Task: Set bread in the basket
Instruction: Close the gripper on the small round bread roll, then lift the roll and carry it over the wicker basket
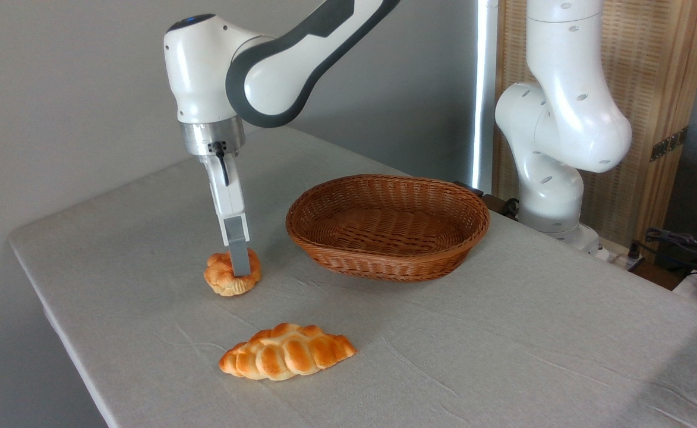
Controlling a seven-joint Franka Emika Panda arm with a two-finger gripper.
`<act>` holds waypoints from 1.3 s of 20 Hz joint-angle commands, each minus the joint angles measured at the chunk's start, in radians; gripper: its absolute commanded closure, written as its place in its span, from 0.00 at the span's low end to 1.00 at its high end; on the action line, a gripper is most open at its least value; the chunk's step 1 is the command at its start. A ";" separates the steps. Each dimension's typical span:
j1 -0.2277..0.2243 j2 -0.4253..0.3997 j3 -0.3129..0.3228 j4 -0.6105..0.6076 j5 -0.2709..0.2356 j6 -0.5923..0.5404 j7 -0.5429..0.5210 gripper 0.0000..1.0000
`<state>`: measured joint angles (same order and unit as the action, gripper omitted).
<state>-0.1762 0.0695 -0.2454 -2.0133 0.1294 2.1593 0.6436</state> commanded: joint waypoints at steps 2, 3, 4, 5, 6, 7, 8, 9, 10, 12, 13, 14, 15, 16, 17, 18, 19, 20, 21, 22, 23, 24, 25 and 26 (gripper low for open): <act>0.012 -0.045 0.015 0.024 -0.045 -0.030 -0.004 0.68; 0.014 -0.046 0.017 0.037 -0.047 -0.048 -0.004 0.68; 0.015 -0.048 0.020 0.062 -0.047 -0.094 -0.002 0.68; 0.015 -0.048 0.029 0.091 -0.047 -0.142 -0.001 0.67; 0.015 -0.060 0.053 0.117 -0.050 -0.186 0.001 0.67; 0.015 -0.066 0.061 0.126 -0.056 -0.208 0.002 0.67; 0.015 -0.082 0.067 0.142 -0.075 -0.243 0.016 0.67; 0.015 -0.094 0.074 0.145 -0.085 -0.263 0.028 0.67; 0.015 -0.126 0.093 0.143 -0.097 -0.306 0.062 0.67; 0.012 -0.177 0.124 0.139 -0.112 -0.375 0.121 0.66; 0.011 -0.194 0.133 0.136 -0.116 -0.398 0.140 0.65; 0.003 -0.221 0.147 0.133 -0.119 -0.438 0.174 0.62; 0.000 -0.235 0.153 0.130 -0.119 -0.458 0.185 0.62; -0.018 -0.258 0.158 0.114 -0.119 -0.495 0.198 0.61; -0.031 -0.273 0.160 0.101 -0.119 -0.509 0.200 0.61; -0.057 -0.299 0.160 0.064 -0.117 -0.530 0.200 0.61; -0.068 -0.312 0.160 0.042 -0.114 -0.536 0.203 0.60; -0.086 -0.333 0.161 0.004 -0.103 -0.567 0.209 0.56; -0.098 -0.355 0.161 -0.030 -0.102 -0.590 0.218 0.56; -0.104 -0.362 0.161 -0.044 -0.102 -0.592 0.217 0.55; -0.114 -0.364 0.160 -0.063 -0.102 -0.592 0.212 0.49; -0.123 -0.363 0.160 -0.074 -0.102 -0.585 0.208 0.39; -0.143 -0.359 0.160 -0.096 -0.102 -0.572 0.208 0.33; -0.161 -0.358 0.160 -0.113 -0.102 -0.547 0.205 0.27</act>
<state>-0.2856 -0.2746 -0.1046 -2.0634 0.0233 1.5740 0.8364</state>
